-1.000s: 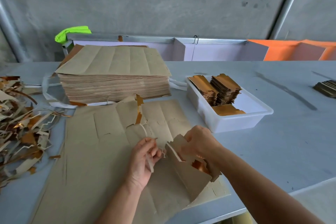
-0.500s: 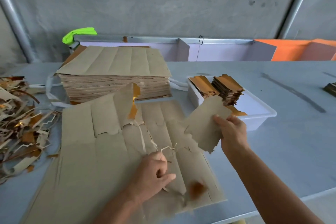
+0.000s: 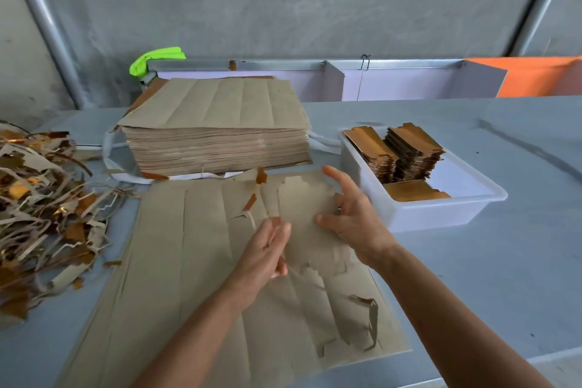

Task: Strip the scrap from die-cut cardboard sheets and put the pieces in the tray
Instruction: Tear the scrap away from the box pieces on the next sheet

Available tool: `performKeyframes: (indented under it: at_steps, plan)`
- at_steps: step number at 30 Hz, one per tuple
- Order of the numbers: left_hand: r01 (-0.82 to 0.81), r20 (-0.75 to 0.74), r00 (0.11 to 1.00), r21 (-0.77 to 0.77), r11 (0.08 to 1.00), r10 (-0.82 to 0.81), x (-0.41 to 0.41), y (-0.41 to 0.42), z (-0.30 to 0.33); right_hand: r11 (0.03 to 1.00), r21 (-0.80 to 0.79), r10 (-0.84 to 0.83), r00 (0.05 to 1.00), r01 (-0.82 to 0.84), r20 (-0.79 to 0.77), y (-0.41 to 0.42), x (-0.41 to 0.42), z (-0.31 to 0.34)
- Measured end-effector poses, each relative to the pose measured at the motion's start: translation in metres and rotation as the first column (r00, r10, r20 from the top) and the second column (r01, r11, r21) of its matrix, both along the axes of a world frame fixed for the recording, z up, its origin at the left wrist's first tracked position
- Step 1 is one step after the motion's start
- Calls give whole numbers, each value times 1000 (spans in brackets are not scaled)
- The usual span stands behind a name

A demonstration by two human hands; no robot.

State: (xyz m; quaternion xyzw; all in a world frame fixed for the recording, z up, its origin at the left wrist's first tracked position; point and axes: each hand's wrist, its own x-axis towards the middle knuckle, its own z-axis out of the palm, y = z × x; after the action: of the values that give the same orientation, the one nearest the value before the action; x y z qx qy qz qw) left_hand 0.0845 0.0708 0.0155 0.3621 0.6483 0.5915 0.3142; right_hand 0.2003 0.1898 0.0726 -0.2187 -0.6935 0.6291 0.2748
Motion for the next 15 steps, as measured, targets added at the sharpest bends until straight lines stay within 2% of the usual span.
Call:
performKeyframes:
  at_steps: [4,8,10,12,14,15]
  plan:
    - [11,16,1000,109,994,-13,-2,0,-9,983,-99,-153,988,153,7,-10,-16,-5]
    - [46,-12,999,62,997,-45,-9,-4,-10,992,-73,-96,990,104,104,-11,-14,-11]
    - [119,-166,978,-52,992,-126,-12,-10,-9,991,-17,-132,983,135,128,-7,-8,-11]
    - [177,-346,907,-198,964,-238,-15,-22,-8,966,80,-256,956,246,146,4,1,-9]
    - [217,-498,788,-327,920,-362,-18,-34,-8,944,134,-321,932,301,167,16,13,-7]
    - [205,-585,701,-383,901,-408,-18,-39,-8,944,129,-323,931,304,171,20,18,-8]
